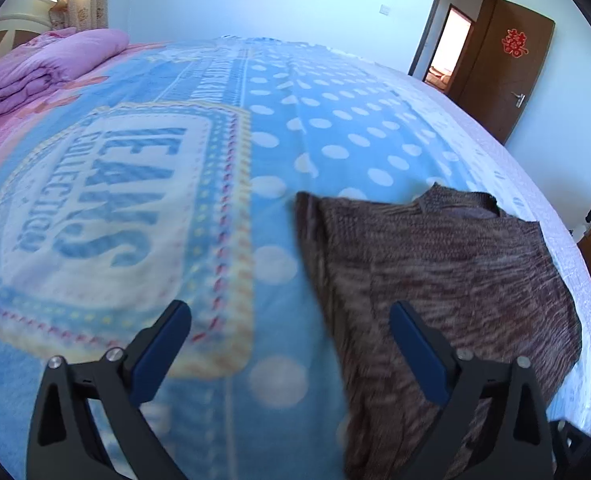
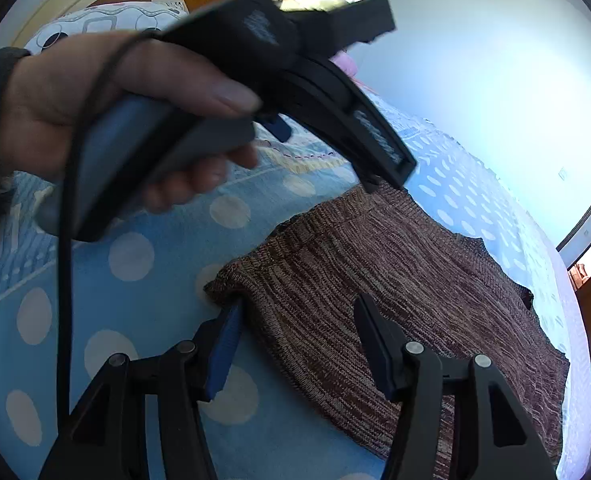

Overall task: Fold small clothes
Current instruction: 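Move both tools to the folded sweater's edge and close on it, then lift the gripped edge with both tools and fold it over the sweater, then open the left tool and release the fold while the right tool still holds it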

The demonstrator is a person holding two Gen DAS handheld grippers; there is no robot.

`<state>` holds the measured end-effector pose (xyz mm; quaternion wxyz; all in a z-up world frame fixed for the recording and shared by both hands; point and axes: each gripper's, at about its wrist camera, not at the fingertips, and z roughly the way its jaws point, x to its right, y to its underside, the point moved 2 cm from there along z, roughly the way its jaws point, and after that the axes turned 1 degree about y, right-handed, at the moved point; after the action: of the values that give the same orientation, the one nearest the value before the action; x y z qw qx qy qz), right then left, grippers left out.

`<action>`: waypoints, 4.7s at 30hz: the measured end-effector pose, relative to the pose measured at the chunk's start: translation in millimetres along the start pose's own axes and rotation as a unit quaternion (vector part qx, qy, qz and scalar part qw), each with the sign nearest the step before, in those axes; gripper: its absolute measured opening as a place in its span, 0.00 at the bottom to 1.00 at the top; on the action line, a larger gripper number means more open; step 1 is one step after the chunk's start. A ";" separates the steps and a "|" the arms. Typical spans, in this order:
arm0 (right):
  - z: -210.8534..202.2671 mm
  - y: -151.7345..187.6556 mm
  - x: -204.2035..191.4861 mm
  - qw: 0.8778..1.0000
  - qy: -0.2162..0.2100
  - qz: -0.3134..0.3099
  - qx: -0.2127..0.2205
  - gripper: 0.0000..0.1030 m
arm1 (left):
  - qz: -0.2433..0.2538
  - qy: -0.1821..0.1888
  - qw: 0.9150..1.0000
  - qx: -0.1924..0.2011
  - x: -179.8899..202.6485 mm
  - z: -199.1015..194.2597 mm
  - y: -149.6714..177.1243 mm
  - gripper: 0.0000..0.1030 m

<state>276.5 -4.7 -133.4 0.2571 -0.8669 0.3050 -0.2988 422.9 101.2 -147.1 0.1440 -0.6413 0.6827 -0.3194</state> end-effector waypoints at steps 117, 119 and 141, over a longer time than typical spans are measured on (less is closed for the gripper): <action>-104.6 203.0 324.6 0.873 -0.091 0.478 0.028 0.62 | 0.150 0.065 0.986 0.000 239.9 7.3 71.7 0.75; -88.2 193.4 327.1 0.875 -0.083 0.478 0.005 0.40 | 0.145 0.068 0.987 -0.005 237.6 7.6 71.2 0.77; -11.7 136.4 343.3 0.938 -0.034 0.336 -0.083 0.28 | 0.078 0.064 0.994 0.038 221.8 0.9 41.7 0.97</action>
<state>435.5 -335.1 -87.0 0.2803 -0.7415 0.5934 -0.1393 360.6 -114.7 -126.5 0.1493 -0.5584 0.7256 -0.3733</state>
